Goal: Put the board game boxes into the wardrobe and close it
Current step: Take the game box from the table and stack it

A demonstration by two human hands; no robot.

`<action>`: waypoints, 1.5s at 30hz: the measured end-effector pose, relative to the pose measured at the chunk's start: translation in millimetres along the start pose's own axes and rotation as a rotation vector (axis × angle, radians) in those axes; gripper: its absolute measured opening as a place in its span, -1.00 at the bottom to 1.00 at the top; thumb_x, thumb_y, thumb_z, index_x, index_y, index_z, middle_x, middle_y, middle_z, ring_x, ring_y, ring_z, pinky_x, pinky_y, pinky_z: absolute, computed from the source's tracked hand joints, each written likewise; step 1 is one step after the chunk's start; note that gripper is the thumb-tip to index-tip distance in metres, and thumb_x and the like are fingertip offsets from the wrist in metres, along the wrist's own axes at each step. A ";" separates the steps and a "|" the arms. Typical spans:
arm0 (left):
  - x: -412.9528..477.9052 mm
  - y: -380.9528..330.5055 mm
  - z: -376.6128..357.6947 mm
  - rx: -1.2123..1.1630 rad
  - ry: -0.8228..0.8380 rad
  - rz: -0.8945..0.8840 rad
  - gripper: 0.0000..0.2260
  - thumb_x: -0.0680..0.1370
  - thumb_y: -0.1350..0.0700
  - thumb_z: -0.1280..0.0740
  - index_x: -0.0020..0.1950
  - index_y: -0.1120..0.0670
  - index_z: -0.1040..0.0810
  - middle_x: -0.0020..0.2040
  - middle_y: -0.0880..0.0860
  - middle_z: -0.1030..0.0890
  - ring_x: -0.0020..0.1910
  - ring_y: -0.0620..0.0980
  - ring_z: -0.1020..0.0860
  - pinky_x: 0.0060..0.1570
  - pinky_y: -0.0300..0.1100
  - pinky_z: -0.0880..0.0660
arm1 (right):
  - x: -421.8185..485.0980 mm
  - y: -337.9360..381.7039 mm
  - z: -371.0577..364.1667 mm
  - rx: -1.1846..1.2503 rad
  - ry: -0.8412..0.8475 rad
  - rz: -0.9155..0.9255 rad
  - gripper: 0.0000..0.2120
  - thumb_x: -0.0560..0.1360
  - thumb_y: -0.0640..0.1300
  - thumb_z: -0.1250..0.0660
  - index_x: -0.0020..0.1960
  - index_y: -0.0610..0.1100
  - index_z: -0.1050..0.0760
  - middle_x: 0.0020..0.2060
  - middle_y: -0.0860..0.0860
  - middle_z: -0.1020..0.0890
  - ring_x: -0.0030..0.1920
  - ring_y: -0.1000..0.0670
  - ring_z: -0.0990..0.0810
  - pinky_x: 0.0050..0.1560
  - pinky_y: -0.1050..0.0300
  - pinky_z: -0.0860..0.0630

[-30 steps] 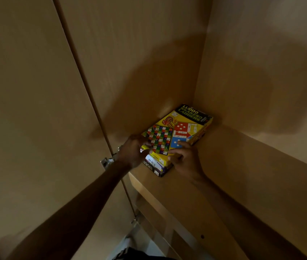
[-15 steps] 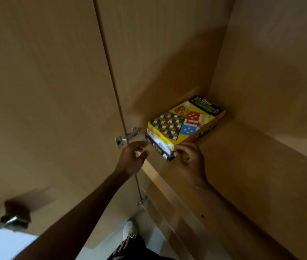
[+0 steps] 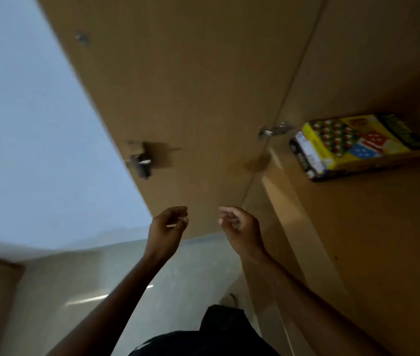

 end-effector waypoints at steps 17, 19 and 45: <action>-326.1 145.5 347.2 -0.103 -0.811 0.279 -0.81 0.53 0.18 -0.39 0.05 -0.10 -0.61 -0.02 -0.12 -0.68 -0.07 -0.18 -0.63 -0.08 -0.31 -0.50 | -252.4 156.0 -359.4 -0.043 0.850 0.320 -0.79 0.49 -0.13 -0.38 0.12 -0.01 -0.60 -0.08 0.17 -0.66 -0.10 0.22 -0.60 -0.13 0.44 -0.50; -370.1 157.9 374.3 -0.114 -0.957 0.307 -0.81 0.53 0.19 -0.38 0.08 -0.06 -0.61 -0.03 -0.11 -0.67 -0.07 -0.18 -0.63 -0.07 -0.29 -0.53 | -287.1 174.8 -402.1 -0.064 0.987 0.381 -0.79 0.49 -0.16 -0.38 0.12 -0.03 -0.61 -0.09 0.15 -0.66 -0.12 0.23 -0.59 -0.15 0.48 -0.48; -878.3 250.4 455.3 -0.461 -2.465 0.819 -0.81 0.53 0.19 -0.37 0.10 -0.01 -0.63 -0.01 -0.09 -0.68 -0.06 -0.18 -0.62 -0.13 -0.46 -0.50 | -895.6 236.6 -669.9 -0.331 2.401 1.150 -0.77 0.49 -0.12 -0.39 0.14 -0.01 -0.58 -0.10 0.11 -0.65 -0.12 0.20 -0.60 -0.19 0.45 -0.47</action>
Point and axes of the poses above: each hand's wrist, its own x-axis towards the middle knuckle, its own z-axis out of the back of the hand, y = z × x, the point moved 2 cm from there along x, towards the middle knuckle
